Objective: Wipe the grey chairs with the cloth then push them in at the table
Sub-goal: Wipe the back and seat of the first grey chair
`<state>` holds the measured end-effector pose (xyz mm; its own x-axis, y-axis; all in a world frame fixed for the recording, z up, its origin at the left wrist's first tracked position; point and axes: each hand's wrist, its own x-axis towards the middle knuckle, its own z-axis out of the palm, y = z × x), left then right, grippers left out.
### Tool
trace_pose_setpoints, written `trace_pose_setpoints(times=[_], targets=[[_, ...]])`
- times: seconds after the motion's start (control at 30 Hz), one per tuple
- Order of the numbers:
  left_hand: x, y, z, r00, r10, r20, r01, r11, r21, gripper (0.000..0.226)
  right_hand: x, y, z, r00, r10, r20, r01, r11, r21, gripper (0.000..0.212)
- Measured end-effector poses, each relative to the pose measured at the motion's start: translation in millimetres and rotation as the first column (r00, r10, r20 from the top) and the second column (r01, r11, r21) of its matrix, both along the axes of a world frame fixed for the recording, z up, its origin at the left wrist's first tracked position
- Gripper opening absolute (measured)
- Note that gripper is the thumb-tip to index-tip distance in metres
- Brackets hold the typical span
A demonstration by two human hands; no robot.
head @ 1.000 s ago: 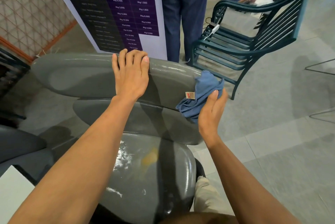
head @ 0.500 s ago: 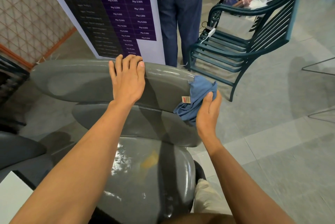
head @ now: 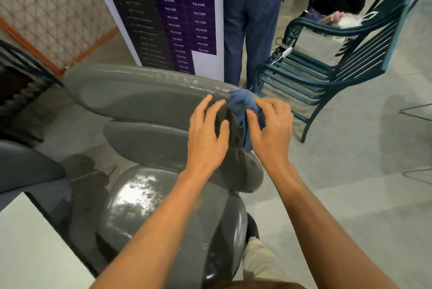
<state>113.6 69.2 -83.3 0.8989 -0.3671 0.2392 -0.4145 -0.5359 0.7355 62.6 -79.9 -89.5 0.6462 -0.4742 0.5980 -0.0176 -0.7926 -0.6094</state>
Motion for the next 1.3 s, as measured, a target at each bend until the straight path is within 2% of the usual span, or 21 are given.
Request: trace_pose_setpoints(times=[0.07, 0.13, 0.2, 0.27, 0.43, 0.57, 0.63, 0.8, 0.9, 1.0, 1.07, 1.13, 1.2, 1.3], targets=[[-26.6, -3.3, -11.4, 0.991, -0.010, -0.135, -0.004, 0.994, -0.105, 0.051, -4.9, 6.2, 2.0, 0.999, 0.033, 0.008, -0.032, 0.997, -0.065, 0.020], [-45.8, -6.1, -23.2, 0.951, -0.020, -0.307, -0.045, 0.978, -0.203, 0.059, -11.0, 17.1, 2.9, 0.996, 0.092, -0.001, -0.091, 0.994, -0.056, 0.021], [-57.0, -6.1, -29.5, 0.899, -0.036, -0.437, -0.092, 0.959, -0.267, 0.066, -17.4, 31.4, 3.0, 0.985, 0.169, -0.019, -0.168, 0.985, 0.030, 0.022], [-61.6, -3.3, -33.0, 0.877, -0.064, -0.476, -0.099, 0.945, -0.311, 0.064, -23.5, 44.6, 1.2, 0.975, 0.217, -0.052, -0.209, 0.969, 0.134, 0.020], [-74.4, 7.9, -41.5, 0.877, 0.020, -0.480, -0.190, 0.932, -0.308, 0.045, -28.4, 57.3, -0.2, 0.923, 0.319, -0.214, -0.246, 0.919, 0.308, 0.020], [-63.7, 15.6, -55.7, 0.881, 0.115, -0.459, -0.250, 0.937, -0.245, 0.023, -22.7, 45.4, 2.7, 0.847, 0.333, -0.414, -0.260, 0.939, 0.223, 0.023], [-51.5, 18.8, -61.3, 0.883, 0.167, -0.438, -0.285, 0.933, -0.220, 0.028, -21.2, 35.1, 6.4, 0.831, 0.311, -0.462, -0.258, 0.950, 0.175, 0.023], [-3.2, 19.4, -55.6, 0.838, 0.388, -0.383, -0.482, 0.856, -0.188, 0.040, -18.7, 7.5, 28.4, 0.940, 0.195, -0.279, -0.183, 0.981, 0.070, 0.018], [19.3, -0.8, -46.7, 0.832, 0.412, -0.373, -0.499, 0.849, -0.176, 0.041, -9.0, -3.2, 39.9, 0.970, 0.140, -0.198, -0.138, 0.990, 0.025, 0.019], [0.1, -29.8, -46.4, 0.870, 0.412, -0.271, -0.464, 0.869, -0.171, 0.041, 5.9, -9.6, 39.4, 0.965, 0.143, -0.218, -0.143, 0.990, 0.016, 0.028], [-22.9, -38.0, -55.6, 0.929, 0.321, -0.185, -0.351, 0.923, -0.158, 0.041, 15.7, -11.2, 34.7, 0.953, 0.174, -0.246, -0.165, 0.985, 0.060, 0.035], [-32.9, -33.4, -69.7, 0.961, 0.223, -0.167, -0.245, 0.961, -0.126, 0.045, 21.9, -8.5, 29.0, 0.938, 0.194, -0.287, -0.173, 0.980, 0.098, 0.041], [-22.3, -23.7, -79.7, 0.942, 0.264, -0.206, -0.289, 0.952, -0.103, 0.046, 23.0, -4.8, 24.0, 0.930, 0.172, -0.326, -0.156, 0.985, 0.076, 0.045], [11.8, -6.8, -82.3, 0.838, 0.464, -0.288, -0.509, 0.854, -0.104, 0.036, 22.4, -4.3, 22.0, 0.929, 0.132, -0.346, -0.124, 0.991, 0.044, 0.048]])
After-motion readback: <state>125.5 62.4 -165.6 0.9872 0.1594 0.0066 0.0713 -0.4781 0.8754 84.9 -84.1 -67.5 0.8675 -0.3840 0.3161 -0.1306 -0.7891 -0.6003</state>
